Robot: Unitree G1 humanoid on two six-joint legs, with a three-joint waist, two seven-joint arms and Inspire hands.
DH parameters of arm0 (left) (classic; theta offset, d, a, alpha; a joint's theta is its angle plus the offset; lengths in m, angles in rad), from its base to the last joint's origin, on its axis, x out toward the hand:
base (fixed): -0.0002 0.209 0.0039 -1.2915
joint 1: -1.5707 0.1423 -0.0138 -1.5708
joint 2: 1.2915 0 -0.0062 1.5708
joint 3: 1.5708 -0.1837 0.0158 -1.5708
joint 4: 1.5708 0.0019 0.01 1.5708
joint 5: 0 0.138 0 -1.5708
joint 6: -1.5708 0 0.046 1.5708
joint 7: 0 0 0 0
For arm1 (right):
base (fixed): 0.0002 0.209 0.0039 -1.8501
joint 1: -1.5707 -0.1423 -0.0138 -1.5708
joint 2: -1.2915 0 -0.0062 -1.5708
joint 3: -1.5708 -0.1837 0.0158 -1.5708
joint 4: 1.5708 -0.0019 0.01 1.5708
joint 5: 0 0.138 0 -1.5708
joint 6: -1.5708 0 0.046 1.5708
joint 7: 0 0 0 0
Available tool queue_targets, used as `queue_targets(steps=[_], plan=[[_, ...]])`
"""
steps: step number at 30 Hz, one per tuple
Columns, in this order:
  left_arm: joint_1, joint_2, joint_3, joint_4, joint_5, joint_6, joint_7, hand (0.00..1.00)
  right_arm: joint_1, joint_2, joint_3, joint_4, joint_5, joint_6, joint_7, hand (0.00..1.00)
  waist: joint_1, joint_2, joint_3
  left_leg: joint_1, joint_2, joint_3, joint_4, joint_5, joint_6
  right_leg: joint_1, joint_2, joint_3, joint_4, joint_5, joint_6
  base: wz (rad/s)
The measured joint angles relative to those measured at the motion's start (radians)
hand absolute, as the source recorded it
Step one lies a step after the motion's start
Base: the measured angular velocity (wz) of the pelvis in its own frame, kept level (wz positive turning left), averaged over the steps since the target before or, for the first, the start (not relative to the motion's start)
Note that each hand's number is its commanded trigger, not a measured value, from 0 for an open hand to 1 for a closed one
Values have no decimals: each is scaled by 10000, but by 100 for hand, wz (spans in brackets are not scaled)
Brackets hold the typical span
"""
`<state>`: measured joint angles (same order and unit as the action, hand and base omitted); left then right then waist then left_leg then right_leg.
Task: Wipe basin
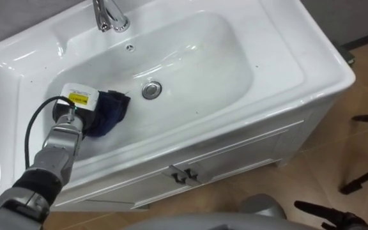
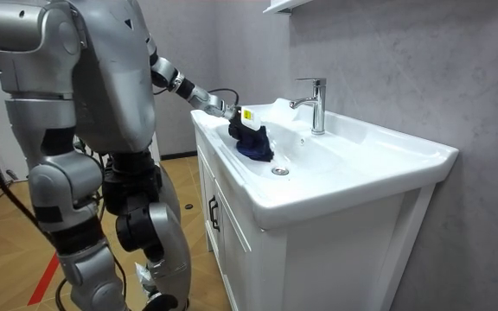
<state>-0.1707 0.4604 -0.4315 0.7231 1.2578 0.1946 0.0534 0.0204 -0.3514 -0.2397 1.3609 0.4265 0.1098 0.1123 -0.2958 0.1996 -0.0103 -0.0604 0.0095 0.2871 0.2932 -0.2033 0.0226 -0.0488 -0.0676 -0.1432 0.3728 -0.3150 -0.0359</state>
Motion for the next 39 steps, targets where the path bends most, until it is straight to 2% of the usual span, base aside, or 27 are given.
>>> queue_targets(steps=[5, 9, 12, 14, 23, 24, 26, 29, 32, 34, 39], plan=[[394, 0, 312, -385, 9, 37, -8, 100, 20, 16, -1, -1, 41, 4, 1, 0, 7, 9, 3, 18, 3, 0, 2, 0, -1, -9, -2, 8, 19, -5, -8, -1], [564, 0, 368, -776, 24, 120, -59, 100, 72, 16, -9, -2, -123, 2, -8, 0, 25, 17, 8, 9, 6, -2, 4, -1, -2, 73, -18, -145, -100, -3, -9, 7], [787, -1, 451, -1037, 23, 137, -118, 100, 157, 15, -15, -21, -423, 8, -6, 0, 152, 22, 11, 17, 5, -1, 10, -2, -3, 92, -22, -159, -105, -3, -9, 0], [835, -3, 468, -1135, 24, 140, -145, 100, 198, 15, -9, -48, -491, 18, -25, 0, 287, 22, 11, 19, 10, 7, 55, -2, -3, 100, -22, -140, -98, -3, -10, -6], [962, -6, 471, -1342, 6, 360, -238, 100, 171, 6, 18, -126, -385, 162, -202, 0, 380, 3, 22, 23, 36, 21, 104, -3, -5, 81, -19, -145, -35, -56, -74, -3], [938, -18, 497, -1323, -10, 361, -168, 100, 161, 6, 22, -140, -386, 164, -280, 0, 487, 0, 24, 12, 34, 20, 105, -3, -5, -16, -17, -38, 65, -80, -84, -22], [866, -253, 773, -1083, -70, 366, 56, 100, 169, 7, 142, -158, -282, 160, -379, 0, 574, -24, 38, 2, 33, 18, 107, -3, -8, -71, -19, 10, 132, -100, -94, -12], [638, -557, 1071, -515, -127, 375, 589, 100, 134, 41, 431, -329, -142, 215, -553, 0, 675, -92, 44, -171, 32, 19, 123, 13, -45, -374, -47, 17, 395, -170, -132, 0], [-555, -844, 1330, 596, -127, 386, 1198, 100, -259, 394, 543, -322, 395, 226, -806, 0, 868, -449, 121, -725, 62, 54, 374, 53, -110, -1130, -100, 33, 1060, -312, -221, 4], [-1201, -1016, 1555, 1269, -183, 392, 1420, 100, -445, 497, 743, -344, 393, 220, -873, 0, 902, -601, 199, -1066, 163, 118, 663, 51, -115, -1466, -49, 93, 1264, -295, -278, -2], [-2576, -1198, 1564, 2989, -1024, 399, 1832, 100, -888, 530, 1428, -351, 428, 181, -874, 0, 877, -727, 224, -1740, 395, 135, 1164, 54, -147, -2132, 63, 160, 1599, -203, -435, -8]])
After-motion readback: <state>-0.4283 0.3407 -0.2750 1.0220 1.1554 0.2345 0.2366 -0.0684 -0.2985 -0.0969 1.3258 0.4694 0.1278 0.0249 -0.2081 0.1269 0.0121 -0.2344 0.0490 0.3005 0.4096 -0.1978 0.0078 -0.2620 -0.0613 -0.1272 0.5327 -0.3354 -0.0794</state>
